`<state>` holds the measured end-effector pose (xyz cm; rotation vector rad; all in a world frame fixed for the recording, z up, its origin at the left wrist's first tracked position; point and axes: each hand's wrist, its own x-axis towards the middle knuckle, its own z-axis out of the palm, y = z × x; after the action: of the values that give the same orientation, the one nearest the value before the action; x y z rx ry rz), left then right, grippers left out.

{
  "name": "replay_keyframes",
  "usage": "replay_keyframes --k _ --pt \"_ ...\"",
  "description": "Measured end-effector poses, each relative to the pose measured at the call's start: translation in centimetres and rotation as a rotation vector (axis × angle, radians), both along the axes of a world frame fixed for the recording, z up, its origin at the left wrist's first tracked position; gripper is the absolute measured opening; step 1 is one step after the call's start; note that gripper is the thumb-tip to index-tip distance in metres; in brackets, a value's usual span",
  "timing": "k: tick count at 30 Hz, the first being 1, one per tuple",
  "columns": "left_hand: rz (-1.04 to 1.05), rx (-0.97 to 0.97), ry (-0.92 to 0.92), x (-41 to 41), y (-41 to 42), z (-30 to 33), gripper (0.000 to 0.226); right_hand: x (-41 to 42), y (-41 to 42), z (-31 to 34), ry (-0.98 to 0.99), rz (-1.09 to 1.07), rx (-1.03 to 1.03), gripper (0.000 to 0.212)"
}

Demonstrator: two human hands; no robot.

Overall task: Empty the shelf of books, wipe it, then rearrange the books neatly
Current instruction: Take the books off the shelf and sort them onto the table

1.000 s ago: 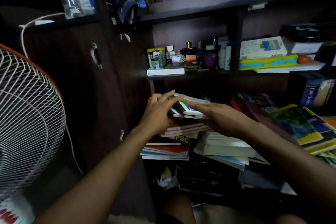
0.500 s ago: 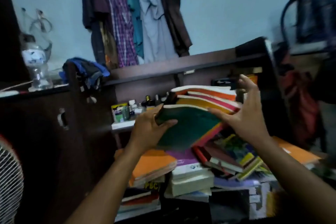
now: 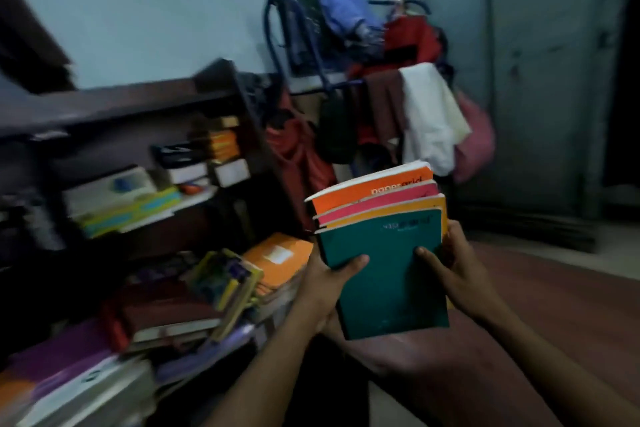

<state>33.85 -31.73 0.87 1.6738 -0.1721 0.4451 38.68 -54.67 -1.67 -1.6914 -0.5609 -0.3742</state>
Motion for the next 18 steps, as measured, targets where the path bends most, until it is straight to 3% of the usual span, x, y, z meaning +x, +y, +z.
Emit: replay_keyframes --k 3,6,9,14,18 --pt "-0.113 0.06 0.1 4.5 -3.3 -4.5 0.073 1.6 -4.6 -4.8 0.081 -0.12 -0.104 0.032" --pt "-0.143 0.108 0.212 5.7 -4.9 -9.4 0.09 1.1 -6.8 -9.5 0.217 -0.148 -0.233 0.047" --pt "-0.103 0.152 0.246 5.3 -5.5 -12.3 0.08 0.7 -6.7 -11.9 0.296 -0.124 -0.266 0.049" --pt "0.113 0.143 0.197 6.1 -6.1 -12.3 0.069 2.3 -4.8 -11.6 0.247 -0.23 -0.258 0.048" --pt "0.278 0.498 0.272 10.6 -6.0 -9.8 0.078 5.1 -2.8 -12.1 0.291 -0.244 -0.203 0.042"
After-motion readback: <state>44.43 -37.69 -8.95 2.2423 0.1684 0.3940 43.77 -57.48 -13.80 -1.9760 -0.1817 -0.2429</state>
